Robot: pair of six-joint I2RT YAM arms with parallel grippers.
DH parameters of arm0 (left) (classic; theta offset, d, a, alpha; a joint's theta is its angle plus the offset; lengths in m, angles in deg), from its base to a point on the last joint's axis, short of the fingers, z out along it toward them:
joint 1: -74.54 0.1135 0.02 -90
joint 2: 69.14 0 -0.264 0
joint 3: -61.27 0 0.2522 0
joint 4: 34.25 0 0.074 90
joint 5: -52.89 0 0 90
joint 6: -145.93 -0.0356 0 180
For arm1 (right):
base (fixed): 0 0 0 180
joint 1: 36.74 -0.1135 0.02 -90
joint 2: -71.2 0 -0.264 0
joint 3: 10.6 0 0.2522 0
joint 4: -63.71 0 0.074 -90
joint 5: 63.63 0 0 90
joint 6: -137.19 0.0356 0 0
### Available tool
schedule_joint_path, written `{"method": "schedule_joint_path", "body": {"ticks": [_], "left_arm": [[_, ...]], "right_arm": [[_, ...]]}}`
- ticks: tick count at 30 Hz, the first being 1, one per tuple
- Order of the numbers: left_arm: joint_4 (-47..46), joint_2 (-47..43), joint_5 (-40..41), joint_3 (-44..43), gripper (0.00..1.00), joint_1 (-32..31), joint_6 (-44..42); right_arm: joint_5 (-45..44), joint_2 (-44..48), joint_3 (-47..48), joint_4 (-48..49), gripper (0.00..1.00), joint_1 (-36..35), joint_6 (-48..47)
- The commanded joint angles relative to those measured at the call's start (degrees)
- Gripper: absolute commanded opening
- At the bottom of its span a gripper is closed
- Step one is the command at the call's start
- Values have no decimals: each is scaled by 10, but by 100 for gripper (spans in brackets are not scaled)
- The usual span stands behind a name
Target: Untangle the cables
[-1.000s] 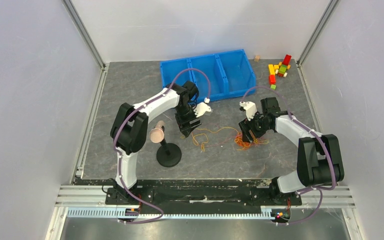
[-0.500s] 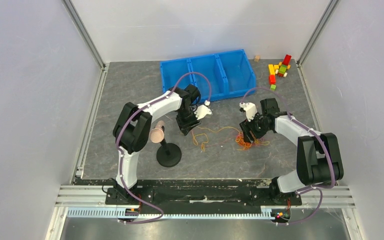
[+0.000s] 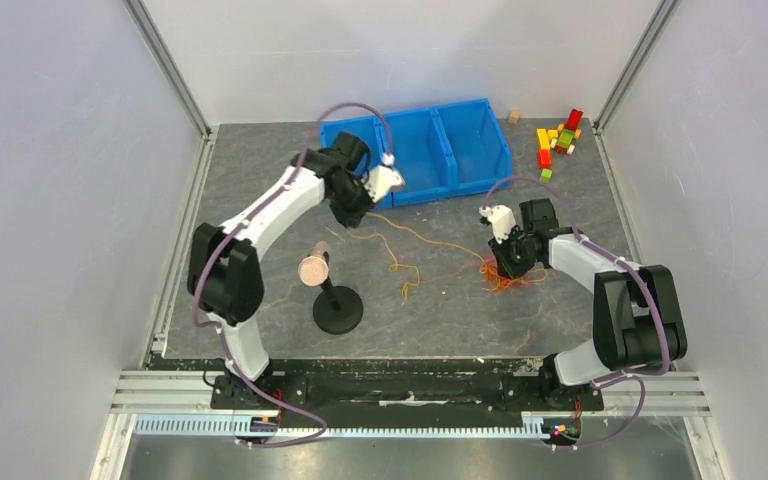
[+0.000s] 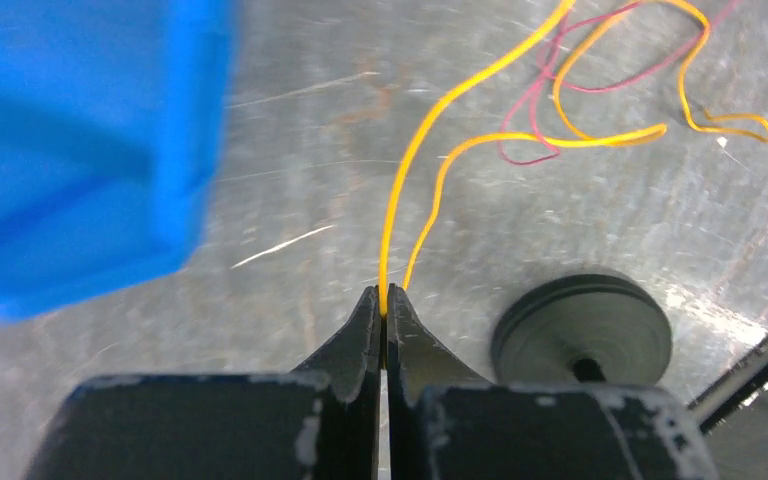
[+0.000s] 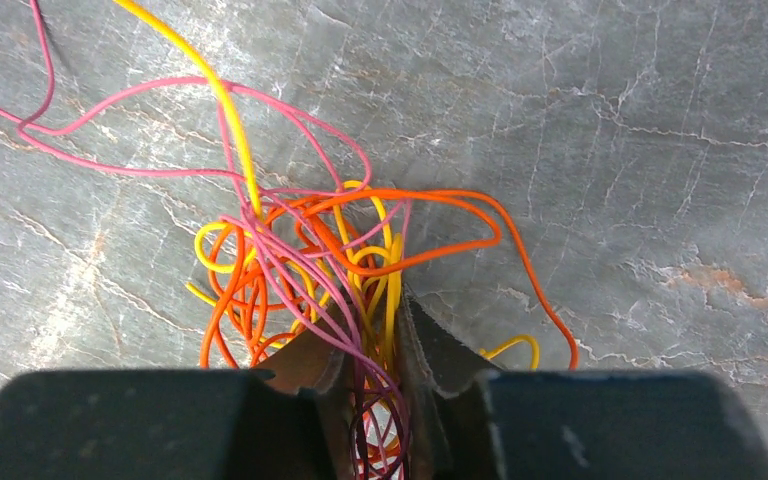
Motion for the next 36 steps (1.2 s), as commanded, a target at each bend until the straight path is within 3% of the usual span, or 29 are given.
{"method": "schedule_joint_path", "body": {"ticks": [1, 11, 15, 23, 28, 36], "left_arm": [[4, -62, -14, -72, 2, 58, 29], [-14, -108, -40, -265, 2, 146, 104], [-49, -131, -34, -294, 2, 149, 131], [-107, -106, 11, -426, 2, 198, 213], [-152, -104, 15, -459, 2, 201, 228], [-230, -85, 109, -506, 2, 225, 223]], "right_arm": [[-85, -17, -28, 2, 16, 23, -28], [-94, -41, -28, 4, 15, 58, -49], [-99, -50, -34, 9, 3, 60, -59], [-111, -68, -40, 9, 2, 112, -86], [-117, -71, -43, 13, 0, 117, -95], [-141, -66, -62, 25, 0, 143, -124]]}}
